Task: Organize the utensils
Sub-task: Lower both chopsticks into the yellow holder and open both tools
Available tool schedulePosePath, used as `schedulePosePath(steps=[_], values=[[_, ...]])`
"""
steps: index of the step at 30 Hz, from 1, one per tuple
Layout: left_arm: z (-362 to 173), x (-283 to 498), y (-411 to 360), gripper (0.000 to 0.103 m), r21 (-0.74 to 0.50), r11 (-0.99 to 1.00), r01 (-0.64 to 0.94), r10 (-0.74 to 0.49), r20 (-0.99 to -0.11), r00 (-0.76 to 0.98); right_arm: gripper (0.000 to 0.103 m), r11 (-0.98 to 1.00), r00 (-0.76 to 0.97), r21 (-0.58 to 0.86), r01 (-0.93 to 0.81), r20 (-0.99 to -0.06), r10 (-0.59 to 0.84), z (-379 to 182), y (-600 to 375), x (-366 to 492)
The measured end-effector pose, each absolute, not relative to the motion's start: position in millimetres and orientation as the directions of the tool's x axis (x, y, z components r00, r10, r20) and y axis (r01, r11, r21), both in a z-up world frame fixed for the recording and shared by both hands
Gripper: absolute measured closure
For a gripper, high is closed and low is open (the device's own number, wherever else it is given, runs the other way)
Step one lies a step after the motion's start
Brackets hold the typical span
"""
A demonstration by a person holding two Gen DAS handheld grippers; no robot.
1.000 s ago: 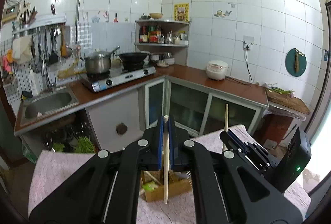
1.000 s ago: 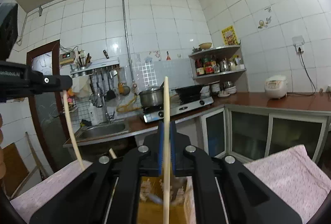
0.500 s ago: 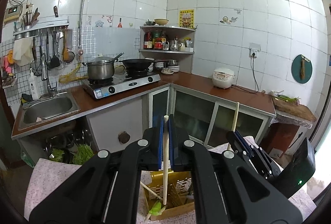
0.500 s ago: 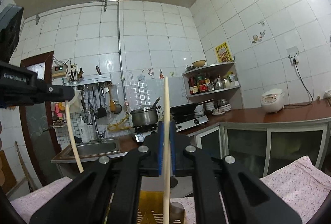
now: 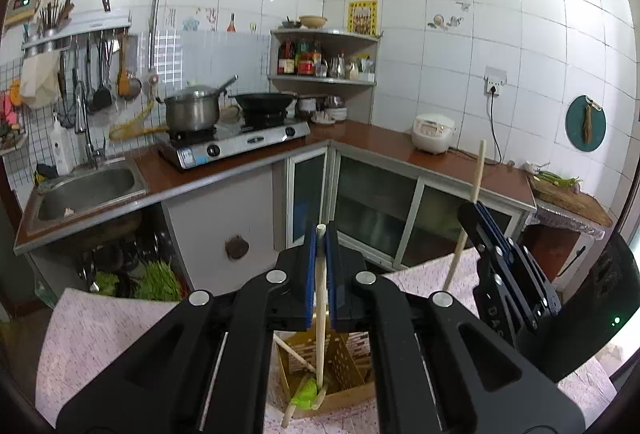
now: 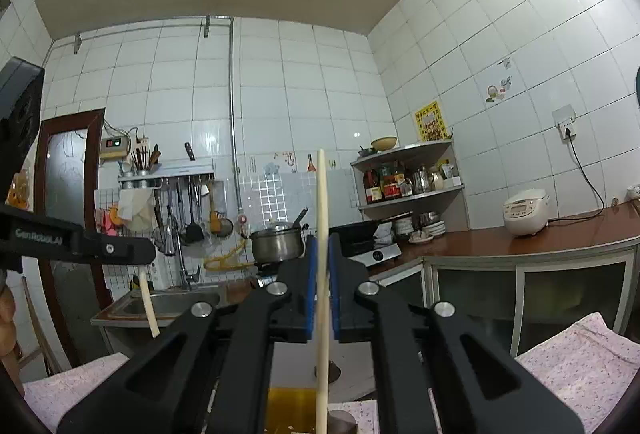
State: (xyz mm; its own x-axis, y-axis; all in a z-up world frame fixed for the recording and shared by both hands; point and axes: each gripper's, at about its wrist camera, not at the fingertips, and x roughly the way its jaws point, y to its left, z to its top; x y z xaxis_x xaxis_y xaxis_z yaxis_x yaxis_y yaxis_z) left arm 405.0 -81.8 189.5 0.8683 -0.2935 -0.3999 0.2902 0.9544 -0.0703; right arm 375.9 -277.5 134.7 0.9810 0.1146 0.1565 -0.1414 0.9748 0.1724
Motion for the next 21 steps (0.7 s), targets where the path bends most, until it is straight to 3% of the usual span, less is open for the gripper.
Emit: schedulePosePath(steps=[21], values=[[115, 431, -69, 0.1, -0.145, 0.945, 0.295, -0.325, -0.542, 0.775, 0.097, 0.979, 0.982, 0.082, -0.187, -0.014, 0.189, 78, -273, 367]])
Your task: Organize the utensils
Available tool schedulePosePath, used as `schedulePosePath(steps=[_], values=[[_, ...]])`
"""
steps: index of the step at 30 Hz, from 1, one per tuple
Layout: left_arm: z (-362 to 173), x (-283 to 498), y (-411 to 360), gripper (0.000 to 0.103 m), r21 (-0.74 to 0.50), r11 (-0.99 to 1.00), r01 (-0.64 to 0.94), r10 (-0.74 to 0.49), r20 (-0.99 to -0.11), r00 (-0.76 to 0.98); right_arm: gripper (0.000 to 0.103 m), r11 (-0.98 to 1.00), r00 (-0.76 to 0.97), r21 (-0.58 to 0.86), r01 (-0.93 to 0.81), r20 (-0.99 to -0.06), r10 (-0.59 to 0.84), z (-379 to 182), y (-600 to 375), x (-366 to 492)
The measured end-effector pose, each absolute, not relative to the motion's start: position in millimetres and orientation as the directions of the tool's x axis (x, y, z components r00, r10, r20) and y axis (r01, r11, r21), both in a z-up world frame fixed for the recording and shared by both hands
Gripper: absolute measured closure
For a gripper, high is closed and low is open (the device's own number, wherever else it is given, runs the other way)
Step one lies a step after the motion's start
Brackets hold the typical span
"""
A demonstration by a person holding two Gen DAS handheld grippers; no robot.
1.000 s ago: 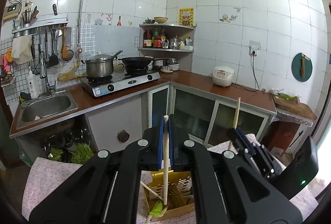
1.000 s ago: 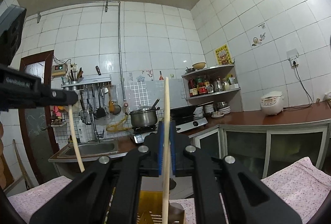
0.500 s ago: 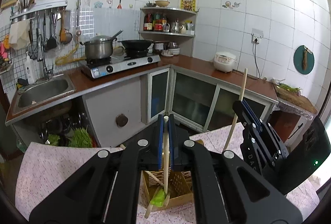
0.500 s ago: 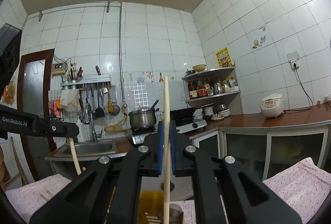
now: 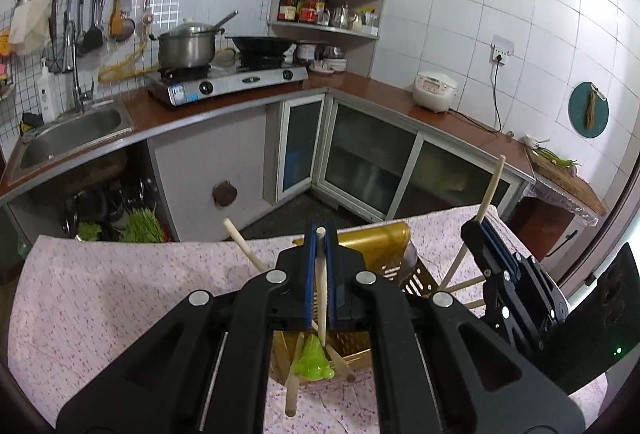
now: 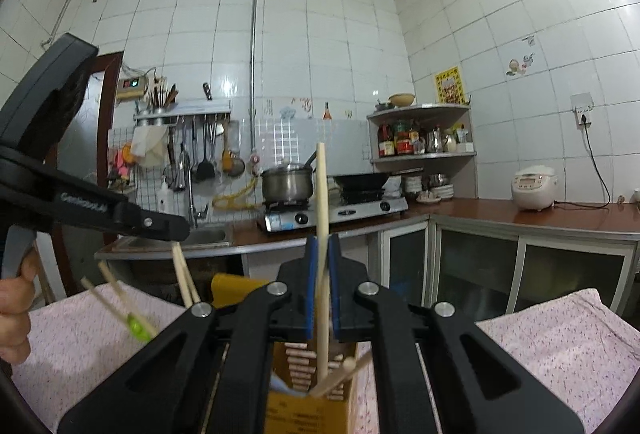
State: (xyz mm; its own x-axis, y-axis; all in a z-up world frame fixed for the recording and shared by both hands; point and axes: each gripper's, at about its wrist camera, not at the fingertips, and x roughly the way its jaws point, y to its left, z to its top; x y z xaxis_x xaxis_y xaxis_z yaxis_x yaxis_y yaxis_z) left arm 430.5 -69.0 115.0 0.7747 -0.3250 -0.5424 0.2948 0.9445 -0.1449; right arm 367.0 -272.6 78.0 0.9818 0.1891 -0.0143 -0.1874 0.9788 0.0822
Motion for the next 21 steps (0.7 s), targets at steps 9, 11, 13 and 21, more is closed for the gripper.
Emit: schedulePosePath(steps=[9, 11, 13, 21], values=[[117, 420, -57, 0.055, -0.157, 0.961, 0.23, -0.278, -0.513, 0.812, 0.087, 0.979, 0.97, 0.092, -0.181, -0.147, 0.193, 80, -274, 367], [126, 408, -52, 0.043, -0.147, 0.966, 0.212, -0.258, -0.49, 0.833, 0.054, 0.977, 0.968, 0.107, -0.182, -0.157, 0.197, 87, -278, 362], [137, 390, -44, 0.036, -0.139, 0.97, 0.198, -0.241, -0.466, 0.852, 0.049, 0.982, 0.975, 0.107, -0.157, -0.142, 0.172, 97, -284, 349], [145, 307, -3, 0.005, -0.079, 0.99, 0.116, -0.138, -0.406, 0.903, 0.021, 0.995, 0.962, 0.034, -0.095, -0.253, 0.1, 105, -290, 294]])
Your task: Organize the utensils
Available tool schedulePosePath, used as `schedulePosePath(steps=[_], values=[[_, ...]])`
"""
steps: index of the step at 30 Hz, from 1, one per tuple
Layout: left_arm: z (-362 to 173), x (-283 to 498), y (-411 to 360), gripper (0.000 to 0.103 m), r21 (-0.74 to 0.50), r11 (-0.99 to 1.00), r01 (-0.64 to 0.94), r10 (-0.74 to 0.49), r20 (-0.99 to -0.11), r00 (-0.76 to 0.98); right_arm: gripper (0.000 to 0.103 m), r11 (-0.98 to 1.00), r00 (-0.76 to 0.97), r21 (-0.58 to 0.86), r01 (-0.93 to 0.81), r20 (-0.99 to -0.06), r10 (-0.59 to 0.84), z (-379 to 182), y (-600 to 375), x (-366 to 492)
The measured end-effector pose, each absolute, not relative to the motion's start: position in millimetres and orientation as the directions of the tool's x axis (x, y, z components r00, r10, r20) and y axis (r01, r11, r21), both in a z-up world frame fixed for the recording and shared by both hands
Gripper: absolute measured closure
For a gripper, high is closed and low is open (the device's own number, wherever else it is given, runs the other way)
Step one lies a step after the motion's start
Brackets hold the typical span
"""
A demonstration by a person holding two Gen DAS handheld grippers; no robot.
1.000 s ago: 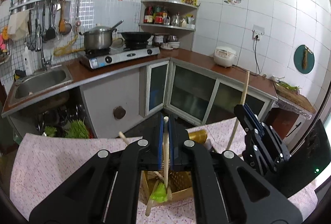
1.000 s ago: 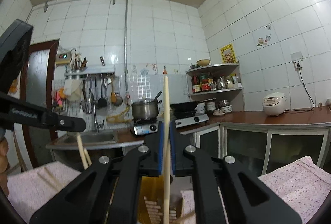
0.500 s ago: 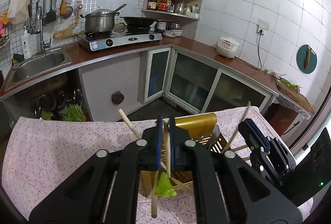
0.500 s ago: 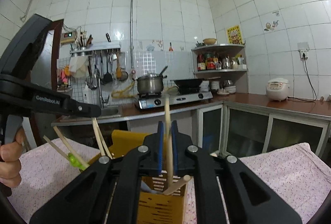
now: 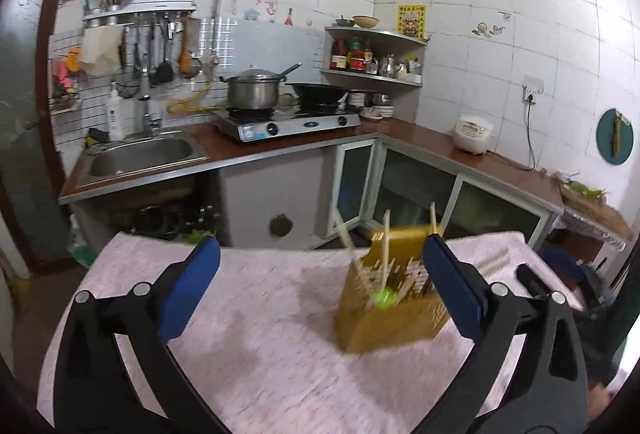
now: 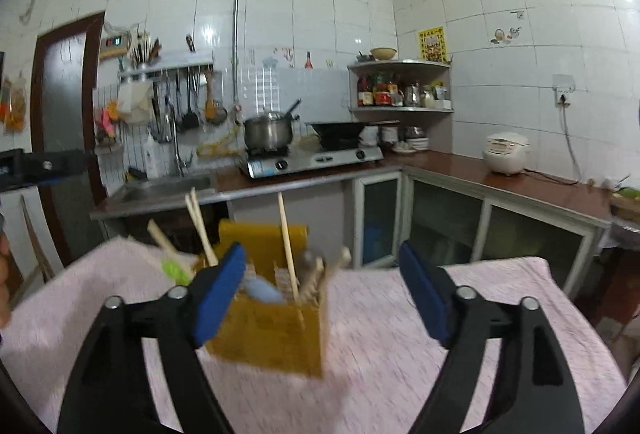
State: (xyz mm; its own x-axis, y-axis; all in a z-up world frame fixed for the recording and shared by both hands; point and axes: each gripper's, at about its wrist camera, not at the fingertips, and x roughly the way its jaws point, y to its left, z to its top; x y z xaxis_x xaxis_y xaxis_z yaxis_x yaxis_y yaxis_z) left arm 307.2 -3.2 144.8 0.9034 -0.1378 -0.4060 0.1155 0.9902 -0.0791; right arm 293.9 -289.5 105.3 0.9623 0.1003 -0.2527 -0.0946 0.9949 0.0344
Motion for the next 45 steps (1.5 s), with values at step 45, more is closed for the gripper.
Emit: schedulePosePath(steps=[45], values=[[-1, 120, -10, 0.005, 0.037, 0.998, -0.052, 0.061, -0.35, 0.935, 0.004, 0.999, 0.946, -0.024, 0.049, -0.319, -0.054, 16, -253, 121]])
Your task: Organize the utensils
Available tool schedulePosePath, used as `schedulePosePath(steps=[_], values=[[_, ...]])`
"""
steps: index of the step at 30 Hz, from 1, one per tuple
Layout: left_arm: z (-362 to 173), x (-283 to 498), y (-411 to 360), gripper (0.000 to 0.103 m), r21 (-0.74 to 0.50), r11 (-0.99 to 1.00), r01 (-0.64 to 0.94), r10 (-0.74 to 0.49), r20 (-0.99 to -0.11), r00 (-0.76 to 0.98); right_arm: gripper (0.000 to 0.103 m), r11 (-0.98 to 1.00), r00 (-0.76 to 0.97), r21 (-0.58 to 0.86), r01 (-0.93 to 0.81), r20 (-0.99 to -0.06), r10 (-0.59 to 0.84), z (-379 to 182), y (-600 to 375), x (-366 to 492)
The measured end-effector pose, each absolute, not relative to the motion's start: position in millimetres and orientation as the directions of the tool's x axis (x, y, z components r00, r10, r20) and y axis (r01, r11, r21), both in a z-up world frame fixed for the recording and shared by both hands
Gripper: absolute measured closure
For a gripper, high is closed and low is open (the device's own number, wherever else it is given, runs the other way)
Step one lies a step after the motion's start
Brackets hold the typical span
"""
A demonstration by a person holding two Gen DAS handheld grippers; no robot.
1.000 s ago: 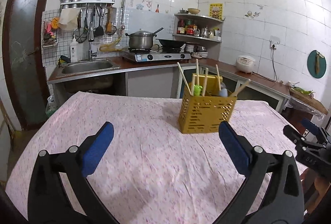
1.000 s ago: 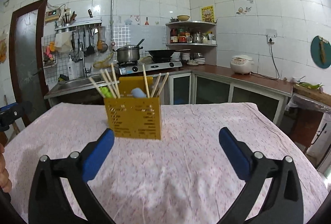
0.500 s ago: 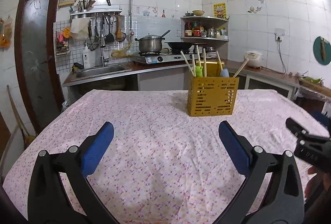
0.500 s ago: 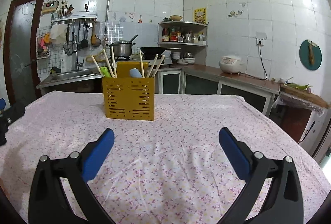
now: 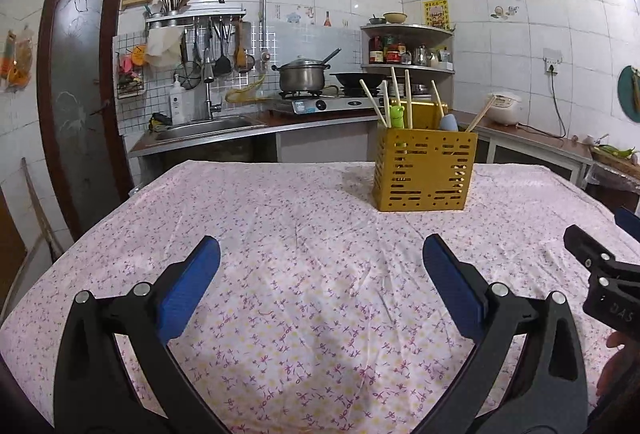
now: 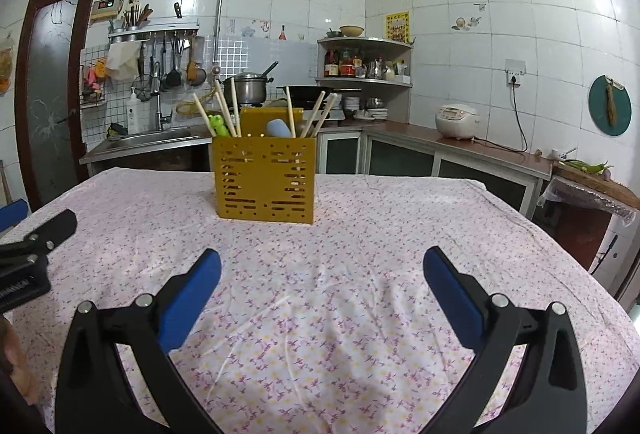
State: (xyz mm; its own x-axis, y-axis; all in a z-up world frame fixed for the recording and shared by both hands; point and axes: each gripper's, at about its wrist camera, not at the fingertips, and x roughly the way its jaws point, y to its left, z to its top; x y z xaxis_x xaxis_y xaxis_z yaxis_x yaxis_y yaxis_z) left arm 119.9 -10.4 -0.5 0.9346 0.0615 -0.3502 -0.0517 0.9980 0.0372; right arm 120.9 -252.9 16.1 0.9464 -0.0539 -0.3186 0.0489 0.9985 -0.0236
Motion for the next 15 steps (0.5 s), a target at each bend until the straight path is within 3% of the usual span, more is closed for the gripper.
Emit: schedulePosePath(steps=[15], values=[[-3.0, 117.3, -17.8, 0.005, 0.07, 0.996, -0.054, 0.074, -0.327, 0.942, 0.004, 0.997, 0.946, -0.002, 0.081, -0.315, -0.077, 12.8, -258.0, 114.8]])
